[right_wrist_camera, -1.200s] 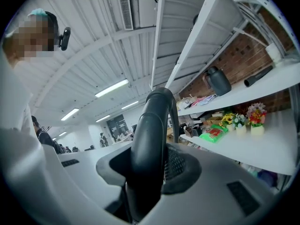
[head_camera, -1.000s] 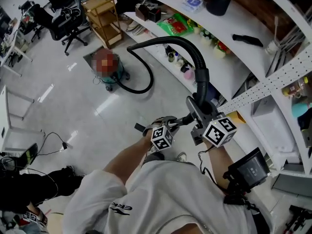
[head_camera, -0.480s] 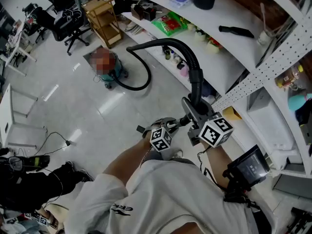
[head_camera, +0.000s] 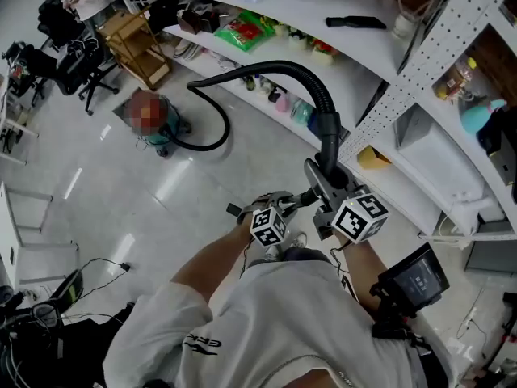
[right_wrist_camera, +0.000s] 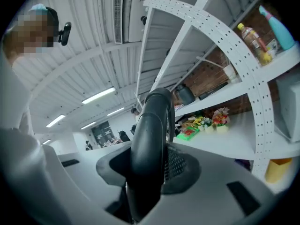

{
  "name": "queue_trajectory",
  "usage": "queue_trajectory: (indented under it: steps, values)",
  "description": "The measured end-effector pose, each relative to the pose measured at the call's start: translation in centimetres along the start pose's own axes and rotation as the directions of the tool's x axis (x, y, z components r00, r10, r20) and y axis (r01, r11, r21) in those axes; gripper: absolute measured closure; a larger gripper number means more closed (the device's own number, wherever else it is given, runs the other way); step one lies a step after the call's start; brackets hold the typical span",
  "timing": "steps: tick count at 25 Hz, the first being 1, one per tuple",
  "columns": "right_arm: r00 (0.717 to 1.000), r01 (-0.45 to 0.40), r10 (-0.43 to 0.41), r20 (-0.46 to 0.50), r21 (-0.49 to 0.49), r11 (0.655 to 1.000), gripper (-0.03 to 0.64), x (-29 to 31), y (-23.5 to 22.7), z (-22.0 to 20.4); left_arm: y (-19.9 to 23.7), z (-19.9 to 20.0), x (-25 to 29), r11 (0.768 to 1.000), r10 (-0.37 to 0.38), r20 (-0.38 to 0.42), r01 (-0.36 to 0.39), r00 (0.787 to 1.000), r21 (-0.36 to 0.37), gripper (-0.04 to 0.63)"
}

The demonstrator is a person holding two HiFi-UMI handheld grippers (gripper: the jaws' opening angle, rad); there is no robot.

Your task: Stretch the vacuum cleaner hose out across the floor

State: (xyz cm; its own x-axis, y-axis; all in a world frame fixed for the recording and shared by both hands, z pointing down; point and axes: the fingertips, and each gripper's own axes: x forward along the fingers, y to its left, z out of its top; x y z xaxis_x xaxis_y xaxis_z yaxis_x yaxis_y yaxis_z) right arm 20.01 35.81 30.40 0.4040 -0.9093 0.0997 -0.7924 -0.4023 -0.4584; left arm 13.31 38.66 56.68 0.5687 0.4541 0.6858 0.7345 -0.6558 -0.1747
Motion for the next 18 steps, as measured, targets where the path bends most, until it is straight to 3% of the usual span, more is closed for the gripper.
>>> queue_trajectory:
  steps: [8,18]
  values:
    - [0.987,0.153,-0.156,0.039,0.066,0.986,0.477,-5.4,-2.3,-0.9,-4.3,0.9,1.1,0.987,-0.125,-0.009,0.125,0.992,0.102,0.442]
    - [0.959,0.267,-0.275,0.071,0.106,0.958,0.477,-14.2,-5.0,-2.3,-11.6,3.7,4.1,0.955,-0.232,-0.022,0.232,0.972,0.184,0.442]
